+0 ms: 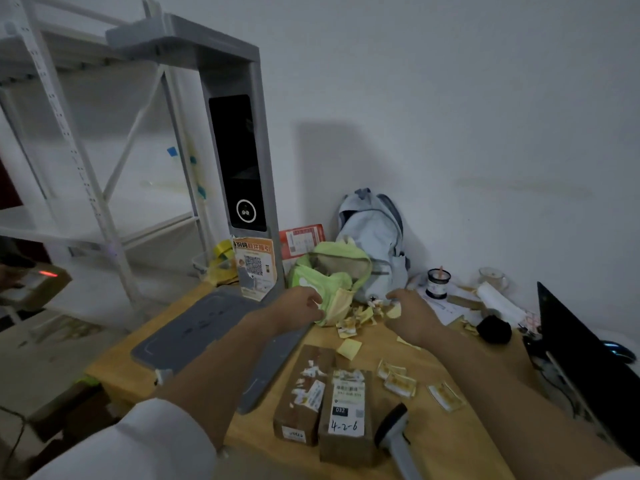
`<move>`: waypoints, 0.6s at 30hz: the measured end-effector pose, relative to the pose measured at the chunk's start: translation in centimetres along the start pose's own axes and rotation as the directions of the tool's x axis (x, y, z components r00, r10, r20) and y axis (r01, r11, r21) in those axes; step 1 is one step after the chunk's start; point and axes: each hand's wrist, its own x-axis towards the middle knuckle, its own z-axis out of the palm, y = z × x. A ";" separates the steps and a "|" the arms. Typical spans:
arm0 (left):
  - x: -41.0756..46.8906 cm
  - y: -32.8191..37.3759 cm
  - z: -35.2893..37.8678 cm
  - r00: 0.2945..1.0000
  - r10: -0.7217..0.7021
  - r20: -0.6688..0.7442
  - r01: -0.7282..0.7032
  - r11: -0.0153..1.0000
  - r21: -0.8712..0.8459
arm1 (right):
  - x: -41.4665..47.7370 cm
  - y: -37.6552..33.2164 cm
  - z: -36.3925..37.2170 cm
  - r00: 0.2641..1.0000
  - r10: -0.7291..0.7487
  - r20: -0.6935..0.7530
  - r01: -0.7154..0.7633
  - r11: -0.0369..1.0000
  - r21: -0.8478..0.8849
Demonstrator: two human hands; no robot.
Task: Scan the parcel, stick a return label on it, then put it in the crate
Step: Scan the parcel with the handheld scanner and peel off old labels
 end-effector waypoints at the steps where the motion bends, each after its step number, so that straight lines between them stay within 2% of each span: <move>1: 1.0 -0.5 0.3 1.000 0.000 -0.001 0.000 1.000 -0.022 | 0.5 0.5 0.5 1.000 0.025 -0.004 -0.025 0.999 0.020; 5: 4.6 -2.7 2.7 0.998 -0.033 0.046 0.038 0.992 -0.118 | 2.6 2.8 3.4 0.979 0.198 0.040 -0.201 0.975 0.091; 7: 5.2 -4.3 5.4 0.992 -0.031 0.125 0.057 0.976 -0.211 | 2.9 3.9 4.8 0.952 0.291 0.090 -0.302 0.942 0.144; 9: 6.0 -5.5 8.0 0.973 -0.004 0.233 0.069 0.960 -0.272 | 3.8 4.9 6.7 0.912 0.376 0.166 -0.403 0.898 0.177; 15: 11.0 -11.7 14.7 0.920 0.018 0.393 0.085 0.966 -0.245 | 4.2 8.5 12.4 0.789 0.555 0.265 -0.600 0.788 0.136; 18: 12.2 -14.0 16.7 0.893 0.030 0.450 0.104 0.957 -0.270 | 3.1 10.3 15.2 0.693 0.645 0.322 -0.705 0.700 0.114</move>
